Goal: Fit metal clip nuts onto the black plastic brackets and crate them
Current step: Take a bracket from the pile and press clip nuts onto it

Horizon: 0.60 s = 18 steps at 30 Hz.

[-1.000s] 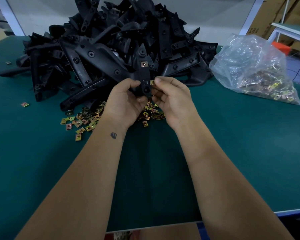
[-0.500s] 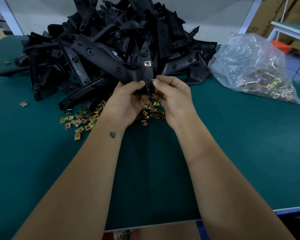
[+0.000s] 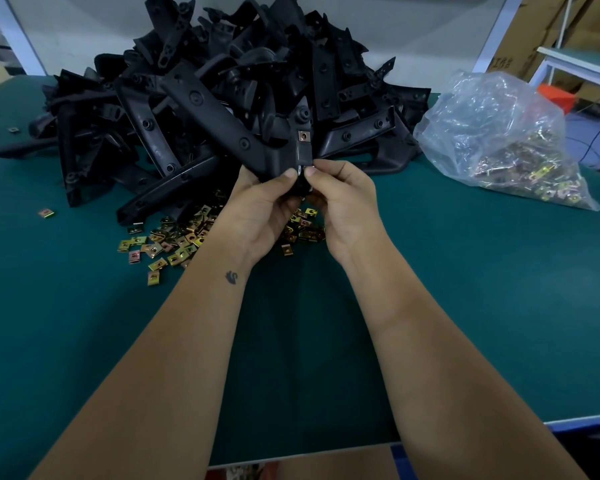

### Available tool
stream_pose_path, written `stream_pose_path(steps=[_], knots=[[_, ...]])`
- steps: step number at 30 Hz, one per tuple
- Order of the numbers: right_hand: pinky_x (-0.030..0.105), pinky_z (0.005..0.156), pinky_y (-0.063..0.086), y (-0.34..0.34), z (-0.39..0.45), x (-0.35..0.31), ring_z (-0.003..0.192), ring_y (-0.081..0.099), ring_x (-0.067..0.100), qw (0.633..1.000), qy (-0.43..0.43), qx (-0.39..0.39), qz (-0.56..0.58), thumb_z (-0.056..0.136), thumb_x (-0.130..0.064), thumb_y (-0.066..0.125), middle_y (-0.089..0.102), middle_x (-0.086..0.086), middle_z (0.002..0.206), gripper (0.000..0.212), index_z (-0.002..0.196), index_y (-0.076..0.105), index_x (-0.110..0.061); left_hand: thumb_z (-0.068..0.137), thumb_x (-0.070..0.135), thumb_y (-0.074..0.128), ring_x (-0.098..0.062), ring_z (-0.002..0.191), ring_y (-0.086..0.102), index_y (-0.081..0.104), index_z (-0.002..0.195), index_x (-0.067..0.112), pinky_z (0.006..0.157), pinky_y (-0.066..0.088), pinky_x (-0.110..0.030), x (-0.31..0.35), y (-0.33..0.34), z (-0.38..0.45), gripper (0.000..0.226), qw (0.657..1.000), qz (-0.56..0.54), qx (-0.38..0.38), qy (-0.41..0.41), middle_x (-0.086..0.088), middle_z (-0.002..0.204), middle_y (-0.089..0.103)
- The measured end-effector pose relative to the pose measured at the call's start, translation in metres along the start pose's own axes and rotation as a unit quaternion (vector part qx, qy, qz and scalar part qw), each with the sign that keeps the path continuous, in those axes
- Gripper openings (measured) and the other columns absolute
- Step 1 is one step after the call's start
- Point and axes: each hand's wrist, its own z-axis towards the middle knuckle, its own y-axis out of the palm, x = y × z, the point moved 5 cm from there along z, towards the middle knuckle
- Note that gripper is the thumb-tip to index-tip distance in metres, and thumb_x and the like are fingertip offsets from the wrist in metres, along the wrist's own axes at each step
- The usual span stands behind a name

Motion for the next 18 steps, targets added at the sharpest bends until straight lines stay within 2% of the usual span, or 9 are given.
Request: stream_pose_path(steps=[2, 3, 5, 6, 8, 10, 12, 14, 18], knots=[[0.034, 0.089, 0.054, 0.001, -0.001, -0.002, 0.089, 0.063, 0.016, 1.0, -0.015, 0.007, -0.004, 0.087, 0.001, 0.068, 0.066, 0.007, 0.09, 0.012, 0.086, 0.065, -0.012, 0.096, -0.009, 0.048, -0.01, 0.076, 0.069, 0.059, 0.107, 0.014, 0.055, 0.048, -0.019, 0.0, -0.001, 0.001, 0.028, 1.0, -0.015, 0.01, -0.008, -0.001, 0.093, 0.074], [0.026, 0.08, 0.056, 0.001, -0.001, -0.004, 0.085, 0.064, 0.011, 0.999, -0.03, 0.01, -0.015, 0.087, 0.0, 0.068, 0.067, 0.005, 0.088, 0.01, 0.088, 0.066, -0.01, 0.096, -0.009, 0.047, -0.01, 0.075, 0.068, 0.059, 0.108, 0.013, 0.055, 0.047, -0.019, 0.0, -0.001, 0.001, 0.027, 0.999, -0.026, 0.013, -0.015, -0.002, 0.093, 0.073], [0.013, 0.063, 0.051, 0.005, -0.004, -0.008, 0.071, 0.064, -0.001, 0.995, -0.076, 0.009, -0.065, 0.088, -0.004, 0.068, 0.066, -0.002, 0.081, 0.006, 0.091, 0.066, -0.008, 0.096, -0.008, 0.045, -0.013, 0.075, 0.066, 0.056, 0.118, 0.005, 0.058, 0.048, -0.019, 0.0, -0.003, 0.001, 0.028, 0.998, -0.049, 0.019, -0.027, -0.006, 0.096, 0.069], [0.011, 0.061, 0.05, 0.008, -0.006, -0.01, 0.068, 0.064, -0.003, 0.99, -0.101, 0.001, -0.101, 0.088, -0.007, 0.069, 0.067, -0.004, 0.079, 0.004, 0.091, 0.067, -0.009, 0.095, -0.008, 0.044, -0.017, 0.08, 0.064, 0.052, 0.128, -0.001, 0.064, 0.05, -0.021, 0.0, -0.005, 0.001, 0.034, 0.998, -0.056, 0.03, -0.031, -0.01, 0.1, 0.065], [0.015, 0.066, 0.051, 0.014, -0.01, -0.01, 0.075, 0.065, -0.001, 0.971, -0.145, -0.016, -0.189, 0.086, -0.018, 0.072, 0.068, -0.009, 0.082, 0.008, 0.091, 0.066, -0.017, 0.095, -0.008, 0.043, -0.029, 0.098, 0.057, 0.038, 0.142, -0.01, 0.089, 0.053, -0.032, -0.001, -0.009, 0.002, 0.047, 0.996, -0.066, 0.052, -0.042, -0.019, 0.111, 0.055], [0.014, 0.072, 0.049, 0.017, -0.014, -0.009, 0.082, 0.061, -0.003, 0.945, -0.179, -0.015, -0.275, 0.085, -0.03, 0.073, 0.065, -0.016, 0.086, 0.013, 0.091, 0.062, -0.028, 0.095, -0.009, 0.043, -0.032, 0.109, 0.051, 0.034, 0.146, -0.009, 0.11, 0.043, -0.046, -0.002, -0.011, 0.002, 0.052, 0.994, -0.076, 0.063, -0.051, -0.019, 0.117, 0.049], [0.016, 0.075, 0.048, 0.018, -0.015, -0.01, 0.087, 0.058, -0.004, 0.919, -0.207, -0.004, -0.336, 0.087, -0.036, 0.07, 0.063, -0.018, 0.09, 0.014, 0.094, 0.059, -0.031, 0.095, -0.01, 0.041, -0.03, 0.11, 0.049, 0.037, 0.145, -0.006, 0.113, 0.038, -0.049, -0.003, -0.011, 0.002, 0.05, 0.993, -0.081, 0.063, -0.05, -0.018, 0.118, 0.048], [0.025, 0.078, 0.05, 0.017, -0.015, -0.012, 0.089, 0.058, 0.002, 0.899, -0.224, 0.006, -0.376, 0.09, -0.037, 0.065, 0.064, -0.013, 0.095, 0.016, 0.097, 0.063, -0.023, 0.095, -0.011, 0.04, -0.03, 0.109, 0.049, 0.045, 0.137, 0.0, 0.111, 0.039, -0.047, -0.003, -0.01, 0.002, 0.043, 0.994, -0.086, 0.055, -0.046, -0.019, 0.116, 0.051], [0.038, 0.078, 0.051, 0.018, -0.016, -0.014, 0.088, 0.061, 0.012, 0.891, -0.223, 0.008, -0.396, 0.094, -0.035, 0.061, 0.067, -0.005, 0.095, 0.02, 0.1, 0.069, -0.017, 0.096, -0.009, 0.04, -0.027, 0.103, 0.056, 0.049, 0.128, 0.006, 0.11, 0.039, -0.044, -0.005, -0.008, 0.003, 0.037, 0.994, -0.097, 0.037, -0.044, -0.014, 0.109, 0.061]])
